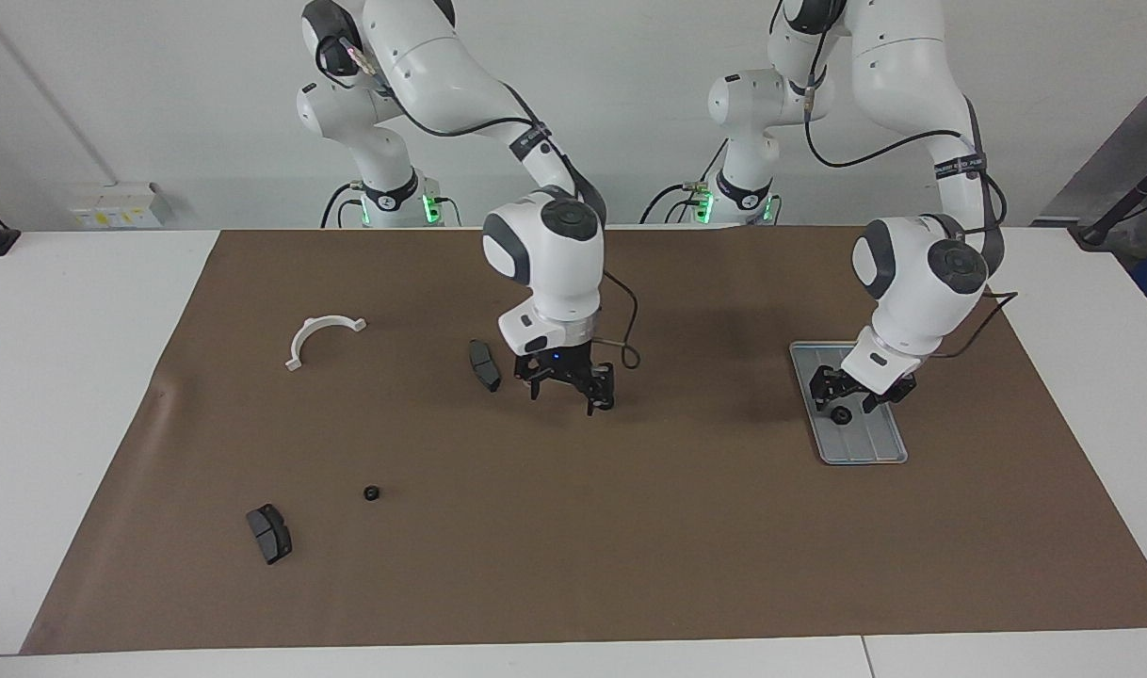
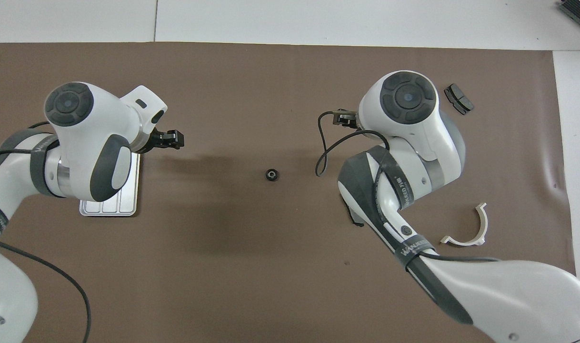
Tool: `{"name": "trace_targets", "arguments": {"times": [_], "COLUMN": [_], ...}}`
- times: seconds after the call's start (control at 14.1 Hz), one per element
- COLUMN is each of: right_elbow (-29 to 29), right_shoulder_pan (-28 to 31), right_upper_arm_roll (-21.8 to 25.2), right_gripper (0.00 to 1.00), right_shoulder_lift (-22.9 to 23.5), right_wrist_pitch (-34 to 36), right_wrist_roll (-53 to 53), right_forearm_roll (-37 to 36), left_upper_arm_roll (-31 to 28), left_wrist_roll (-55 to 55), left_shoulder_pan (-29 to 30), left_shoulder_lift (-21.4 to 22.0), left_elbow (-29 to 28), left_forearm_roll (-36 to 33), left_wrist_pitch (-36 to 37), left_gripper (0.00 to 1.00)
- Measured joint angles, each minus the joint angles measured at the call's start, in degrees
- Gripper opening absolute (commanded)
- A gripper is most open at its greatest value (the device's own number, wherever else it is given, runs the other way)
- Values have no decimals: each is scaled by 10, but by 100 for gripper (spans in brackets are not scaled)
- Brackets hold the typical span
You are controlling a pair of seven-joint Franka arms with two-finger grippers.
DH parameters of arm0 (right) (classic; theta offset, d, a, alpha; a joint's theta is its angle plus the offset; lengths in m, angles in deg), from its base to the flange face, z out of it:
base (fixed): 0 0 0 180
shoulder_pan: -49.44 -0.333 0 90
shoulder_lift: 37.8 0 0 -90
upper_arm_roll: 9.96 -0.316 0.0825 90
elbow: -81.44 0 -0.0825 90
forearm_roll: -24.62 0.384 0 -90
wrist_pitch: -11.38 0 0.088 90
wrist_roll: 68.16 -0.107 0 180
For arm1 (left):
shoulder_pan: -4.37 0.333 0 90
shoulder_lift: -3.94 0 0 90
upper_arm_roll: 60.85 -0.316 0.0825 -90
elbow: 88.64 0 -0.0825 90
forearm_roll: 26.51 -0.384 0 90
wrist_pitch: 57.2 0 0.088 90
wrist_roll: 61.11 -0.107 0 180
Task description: Pick bearing gear from pile to tray
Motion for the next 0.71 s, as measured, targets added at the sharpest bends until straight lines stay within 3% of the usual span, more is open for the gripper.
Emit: {"name": "trace_targets", "arguments": {"times": [0.36,0.71], "right_elbow": [7,-3], "right_shoulder_pan": [113,119], "right_upper_arm_roll": [0,-6], "right_gripper": [100,100], "right_shoulder_lift": [22,104], "right_wrist_pitch": [-30,-55], "right_wrist_roll": [283,310], "right_forearm_roll": [84,77], "left_upper_arm_roll": [0,0], "left_wrist_roll": [88,182], "left_shoulder_pan": [-90,-160], "left_shoulder_lift": [-3,-58], "left_elbow": [26,88], "left_forearm_roll": [0,0], "left_wrist_pitch": [2,2], "left_gripper": [80,78]}}
